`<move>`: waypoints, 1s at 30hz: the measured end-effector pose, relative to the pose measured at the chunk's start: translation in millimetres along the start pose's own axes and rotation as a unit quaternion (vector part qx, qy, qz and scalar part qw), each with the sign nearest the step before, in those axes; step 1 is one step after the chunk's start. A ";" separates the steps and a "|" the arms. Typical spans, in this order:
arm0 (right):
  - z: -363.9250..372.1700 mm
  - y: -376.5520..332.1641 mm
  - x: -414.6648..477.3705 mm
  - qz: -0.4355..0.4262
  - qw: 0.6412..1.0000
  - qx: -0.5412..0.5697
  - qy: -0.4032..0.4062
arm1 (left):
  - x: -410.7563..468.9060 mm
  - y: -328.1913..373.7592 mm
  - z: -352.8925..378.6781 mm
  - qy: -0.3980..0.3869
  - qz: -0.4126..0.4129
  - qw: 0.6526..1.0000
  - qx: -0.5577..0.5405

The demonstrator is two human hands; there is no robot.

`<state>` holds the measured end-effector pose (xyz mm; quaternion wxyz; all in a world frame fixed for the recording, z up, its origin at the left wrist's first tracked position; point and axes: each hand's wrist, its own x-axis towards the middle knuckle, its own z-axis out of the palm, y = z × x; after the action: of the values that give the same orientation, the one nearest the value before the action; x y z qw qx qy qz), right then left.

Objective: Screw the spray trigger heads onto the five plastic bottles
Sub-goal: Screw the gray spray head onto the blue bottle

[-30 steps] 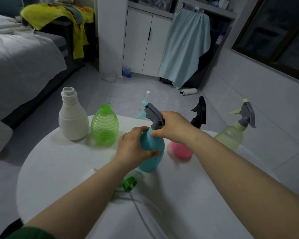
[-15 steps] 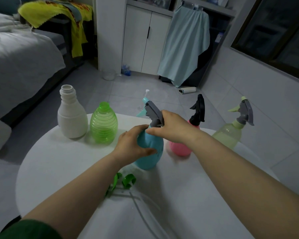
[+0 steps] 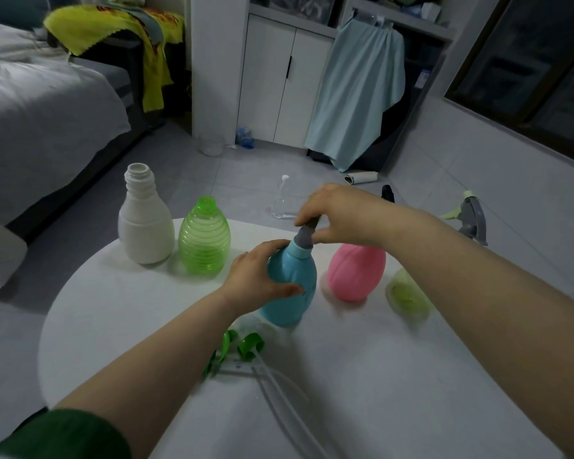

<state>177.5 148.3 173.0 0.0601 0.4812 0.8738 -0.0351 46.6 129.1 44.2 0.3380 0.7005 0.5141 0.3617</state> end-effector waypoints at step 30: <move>43.5 23.4 -6.3 0.100 0.909 0.395 0.089 | 1.9 -10.4 2.2 -0.009 0.018 0.996 -0.084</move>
<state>203.8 150.3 130.7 -0.2094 0.5513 0.7380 -0.3282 44.0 133.2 34.6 0.3937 0.6816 0.4662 0.4038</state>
